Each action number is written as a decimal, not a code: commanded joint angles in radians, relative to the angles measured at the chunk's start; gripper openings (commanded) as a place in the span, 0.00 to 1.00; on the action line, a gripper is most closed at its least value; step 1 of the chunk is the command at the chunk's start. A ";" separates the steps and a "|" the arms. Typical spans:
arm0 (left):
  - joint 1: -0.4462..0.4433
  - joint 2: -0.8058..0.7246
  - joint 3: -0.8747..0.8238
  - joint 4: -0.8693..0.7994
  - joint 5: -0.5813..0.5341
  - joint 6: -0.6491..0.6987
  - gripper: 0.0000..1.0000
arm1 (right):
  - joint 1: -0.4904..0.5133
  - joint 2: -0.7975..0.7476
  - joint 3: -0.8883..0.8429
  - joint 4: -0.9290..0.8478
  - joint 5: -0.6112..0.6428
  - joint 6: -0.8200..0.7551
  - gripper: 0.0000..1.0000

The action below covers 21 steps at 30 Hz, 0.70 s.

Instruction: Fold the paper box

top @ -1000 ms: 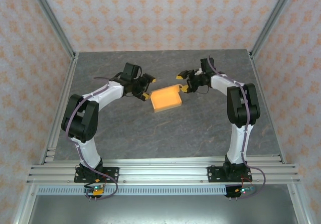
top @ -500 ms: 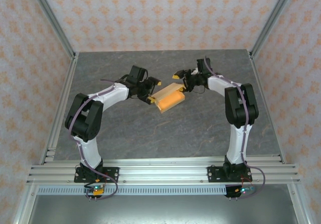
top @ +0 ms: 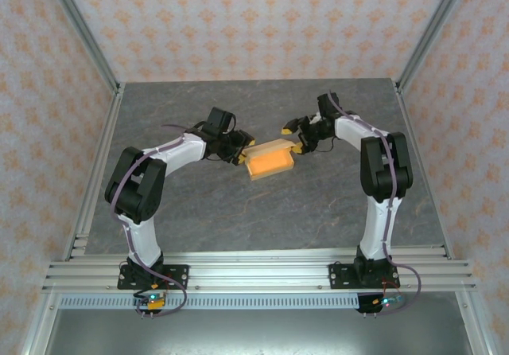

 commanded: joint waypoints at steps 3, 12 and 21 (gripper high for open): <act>-0.012 -0.020 0.024 -0.083 -0.071 0.187 0.51 | -0.035 -0.062 0.030 -0.122 0.030 -0.093 0.62; -0.014 -0.069 0.004 -0.110 -0.141 0.357 0.54 | -0.022 -0.130 0.047 -0.201 0.069 -0.203 0.62; -0.054 -0.111 -0.028 -0.103 -0.266 0.539 0.53 | 0.016 -0.169 0.078 -0.269 0.126 -0.315 0.63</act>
